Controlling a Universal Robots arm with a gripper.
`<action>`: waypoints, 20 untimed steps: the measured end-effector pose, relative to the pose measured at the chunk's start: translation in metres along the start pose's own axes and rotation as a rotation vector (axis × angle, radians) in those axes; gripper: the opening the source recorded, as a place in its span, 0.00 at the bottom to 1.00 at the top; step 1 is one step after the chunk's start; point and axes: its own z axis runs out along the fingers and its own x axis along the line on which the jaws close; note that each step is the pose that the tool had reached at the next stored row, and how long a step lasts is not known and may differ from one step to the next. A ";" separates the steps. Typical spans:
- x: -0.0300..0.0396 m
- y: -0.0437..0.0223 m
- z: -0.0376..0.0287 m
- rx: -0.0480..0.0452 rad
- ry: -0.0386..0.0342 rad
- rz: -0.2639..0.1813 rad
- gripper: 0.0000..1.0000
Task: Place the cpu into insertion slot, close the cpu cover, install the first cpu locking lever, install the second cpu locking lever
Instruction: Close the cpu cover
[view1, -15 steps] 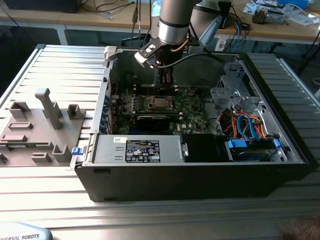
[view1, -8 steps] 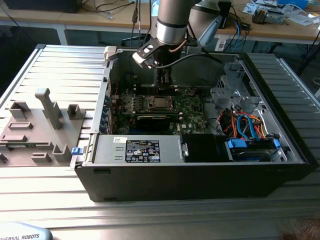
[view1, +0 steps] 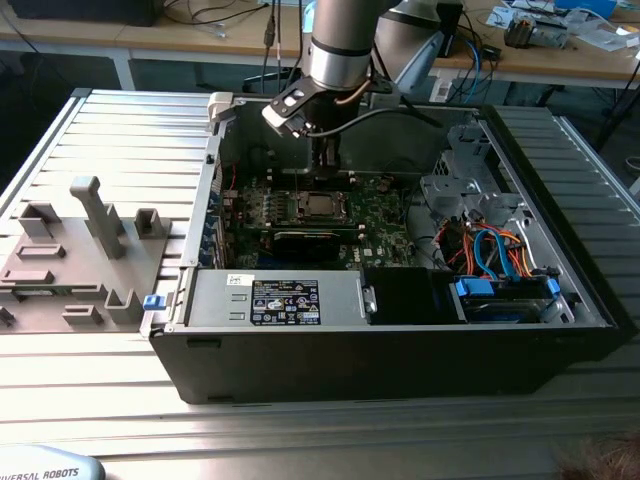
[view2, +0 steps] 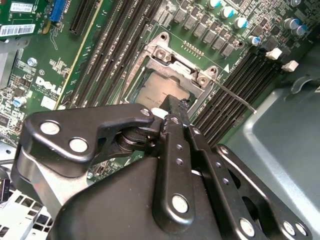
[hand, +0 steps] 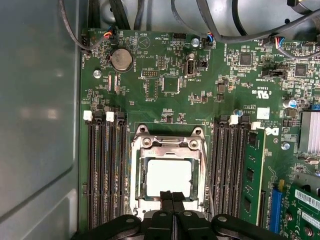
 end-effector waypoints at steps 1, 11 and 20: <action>0.0000 -0.0005 0.0001 0.0001 -0.0001 0.000 0.11; 0.0002 -0.0053 0.0010 0.0000 0.0000 0.000 0.11; 0.0005 -0.0115 0.0016 0.0000 0.0000 0.000 0.11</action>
